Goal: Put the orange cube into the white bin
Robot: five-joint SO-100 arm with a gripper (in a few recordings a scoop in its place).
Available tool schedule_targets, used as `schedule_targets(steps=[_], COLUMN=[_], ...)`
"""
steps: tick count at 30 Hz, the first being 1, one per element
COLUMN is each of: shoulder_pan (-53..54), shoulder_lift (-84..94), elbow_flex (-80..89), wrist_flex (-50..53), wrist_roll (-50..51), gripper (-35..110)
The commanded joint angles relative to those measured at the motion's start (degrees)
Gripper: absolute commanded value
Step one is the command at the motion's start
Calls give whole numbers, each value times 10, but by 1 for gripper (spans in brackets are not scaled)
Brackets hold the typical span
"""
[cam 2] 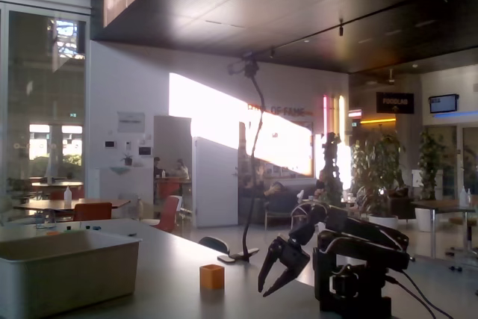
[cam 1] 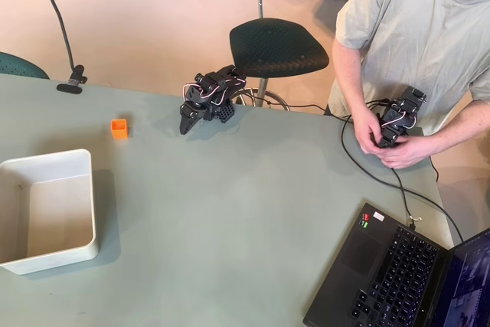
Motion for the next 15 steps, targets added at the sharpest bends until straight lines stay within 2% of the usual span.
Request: schedule_targets(steps=[1,15], shoulder_pan=[3,-3], shoulder_lift=[3,3], elbow_flex=[-3,-4], wrist_flex=[-5,-6], wrist_roll=[2,-3], gripper=[3,3])
